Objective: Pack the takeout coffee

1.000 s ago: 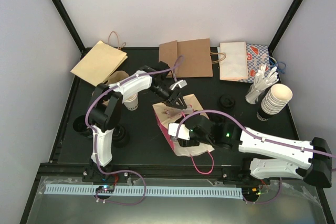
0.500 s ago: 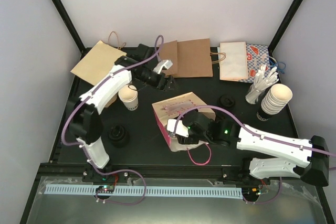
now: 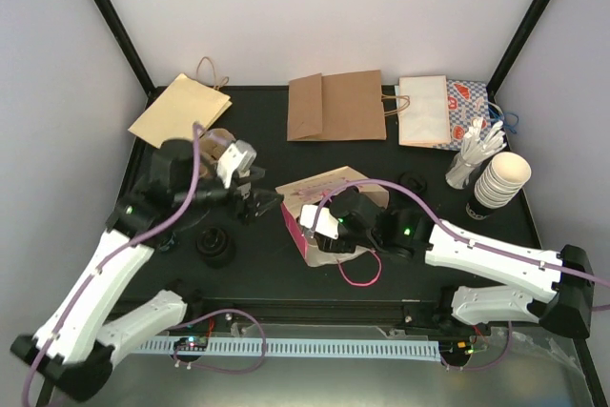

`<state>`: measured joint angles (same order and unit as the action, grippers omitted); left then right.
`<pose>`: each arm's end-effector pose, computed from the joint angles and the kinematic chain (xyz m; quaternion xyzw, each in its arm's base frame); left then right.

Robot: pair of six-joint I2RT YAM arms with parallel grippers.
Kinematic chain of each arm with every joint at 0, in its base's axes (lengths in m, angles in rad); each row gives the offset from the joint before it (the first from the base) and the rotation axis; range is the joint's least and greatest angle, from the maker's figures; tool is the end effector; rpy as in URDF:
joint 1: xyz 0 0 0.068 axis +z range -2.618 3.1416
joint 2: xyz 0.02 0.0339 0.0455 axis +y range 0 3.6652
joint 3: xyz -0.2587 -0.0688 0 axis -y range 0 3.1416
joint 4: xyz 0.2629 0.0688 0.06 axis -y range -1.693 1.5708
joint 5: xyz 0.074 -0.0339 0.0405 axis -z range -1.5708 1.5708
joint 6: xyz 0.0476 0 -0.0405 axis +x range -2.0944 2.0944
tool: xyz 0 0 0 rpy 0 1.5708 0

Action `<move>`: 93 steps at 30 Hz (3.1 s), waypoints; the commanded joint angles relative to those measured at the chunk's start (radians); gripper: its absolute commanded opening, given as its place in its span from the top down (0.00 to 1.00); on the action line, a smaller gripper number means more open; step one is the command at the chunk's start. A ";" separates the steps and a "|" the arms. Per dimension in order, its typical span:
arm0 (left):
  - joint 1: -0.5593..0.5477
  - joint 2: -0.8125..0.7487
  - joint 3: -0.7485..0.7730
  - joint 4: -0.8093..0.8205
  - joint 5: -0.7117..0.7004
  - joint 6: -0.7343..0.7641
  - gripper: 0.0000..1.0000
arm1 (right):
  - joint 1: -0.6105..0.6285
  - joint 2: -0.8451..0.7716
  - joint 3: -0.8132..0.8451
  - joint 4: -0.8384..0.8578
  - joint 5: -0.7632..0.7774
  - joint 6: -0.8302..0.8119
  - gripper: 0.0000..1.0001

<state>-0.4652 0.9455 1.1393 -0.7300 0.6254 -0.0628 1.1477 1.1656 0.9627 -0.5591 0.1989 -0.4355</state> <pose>0.1768 -0.1199 0.3752 0.3143 0.7799 -0.3809 0.3845 0.1215 0.2468 0.2737 -0.6234 0.6706 0.0509 0.3988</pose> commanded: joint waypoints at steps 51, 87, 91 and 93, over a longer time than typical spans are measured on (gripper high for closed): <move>-0.241 -0.141 -0.382 0.333 -0.065 0.762 0.99 | -0.028 -0.017 0.066 -0.020 -0.064 0.035 0.54; -0.180 -0.067 -0.300 0.332 -0.056 0.614 0.87 | 0.226 -0.248 0.079 -0.258 -0.029 0.460 0.51; -0.202 -0.090 -0.327 0.351 -0.051 0.433 0.71 | 0.109 -0.253 0.075 -0.265 0.041 0.535 0.49; -0.229 -0.116 -0.360 0.392 -0.105 0.321 0.51 | -0.022 -0.238 0.063 -0.278 0.011 0.569 0.50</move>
<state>-0.6594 0.8757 0.8017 -0.3916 0.5243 0.4915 1.3102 0.9241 1.0256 -0.8478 0.1474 0.0319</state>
